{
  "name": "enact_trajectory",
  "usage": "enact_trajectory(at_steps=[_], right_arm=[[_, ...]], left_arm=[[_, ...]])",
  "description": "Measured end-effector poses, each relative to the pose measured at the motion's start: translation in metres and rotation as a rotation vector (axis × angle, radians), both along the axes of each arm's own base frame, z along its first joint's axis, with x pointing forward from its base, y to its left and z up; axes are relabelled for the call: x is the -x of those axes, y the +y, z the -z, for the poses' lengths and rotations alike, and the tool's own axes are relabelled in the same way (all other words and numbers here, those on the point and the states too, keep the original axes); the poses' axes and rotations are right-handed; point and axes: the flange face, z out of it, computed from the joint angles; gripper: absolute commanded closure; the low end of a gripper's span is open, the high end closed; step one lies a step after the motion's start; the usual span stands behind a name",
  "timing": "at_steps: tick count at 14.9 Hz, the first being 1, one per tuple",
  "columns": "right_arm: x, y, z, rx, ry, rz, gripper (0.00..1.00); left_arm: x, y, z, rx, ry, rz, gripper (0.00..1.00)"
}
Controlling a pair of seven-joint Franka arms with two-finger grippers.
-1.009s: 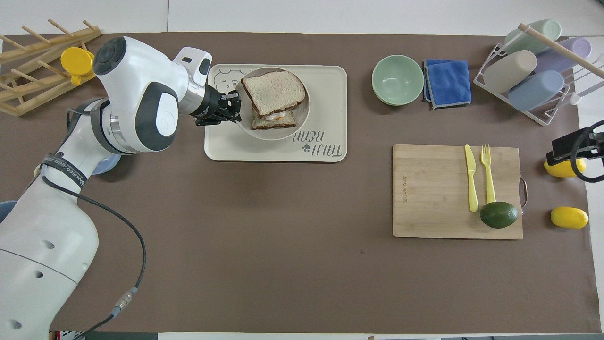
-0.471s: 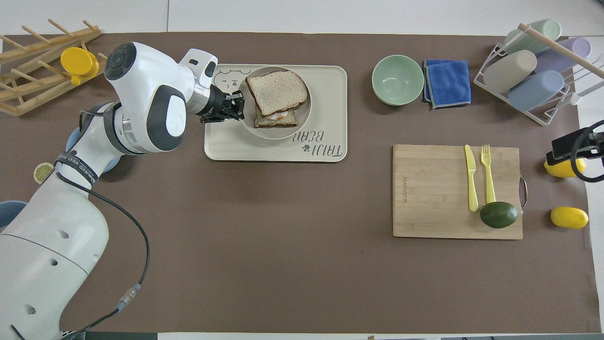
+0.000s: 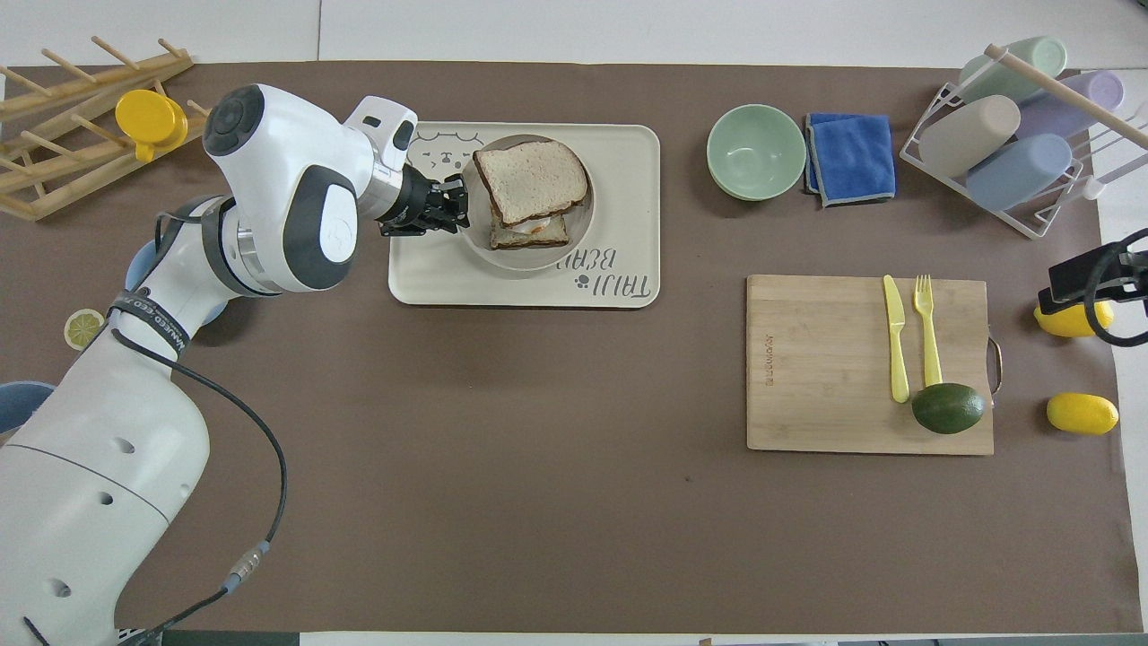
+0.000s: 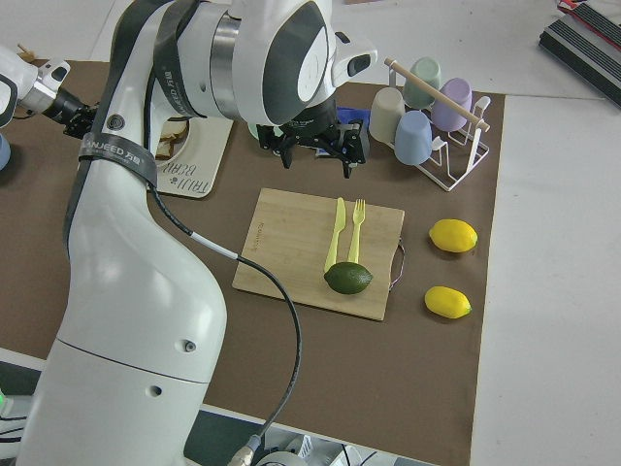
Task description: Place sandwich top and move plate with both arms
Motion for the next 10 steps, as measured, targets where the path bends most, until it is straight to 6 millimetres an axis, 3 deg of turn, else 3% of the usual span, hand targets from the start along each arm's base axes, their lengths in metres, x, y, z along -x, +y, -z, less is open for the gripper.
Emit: enact_trajectory(at_steps=[2,4,7,10], right_arm=[[0.0,0.0,0.0,0.0,0.0,0.0,0.0],[0.0,0.0,0.0,0.0,0.0,0.0,0.0],[0.0,0.0,0.0,0.0,0.0,0.0,0.0],[0.0,0.0,0.0,0.0,0.0,0.0,0.0]], left_arm=[[-0.003,0.003,-0.009,-0.019,-0.007,0.017,0.0],[-0.007,0.016,-0.037,-0.025,-0.01,0.019,0.0],[-0.001,0.058,-0.1,-0.12,-0.029,0.054,0.0],[0.02,0.087,-0.166,-0.193,-0.04,0.073,0.0]])
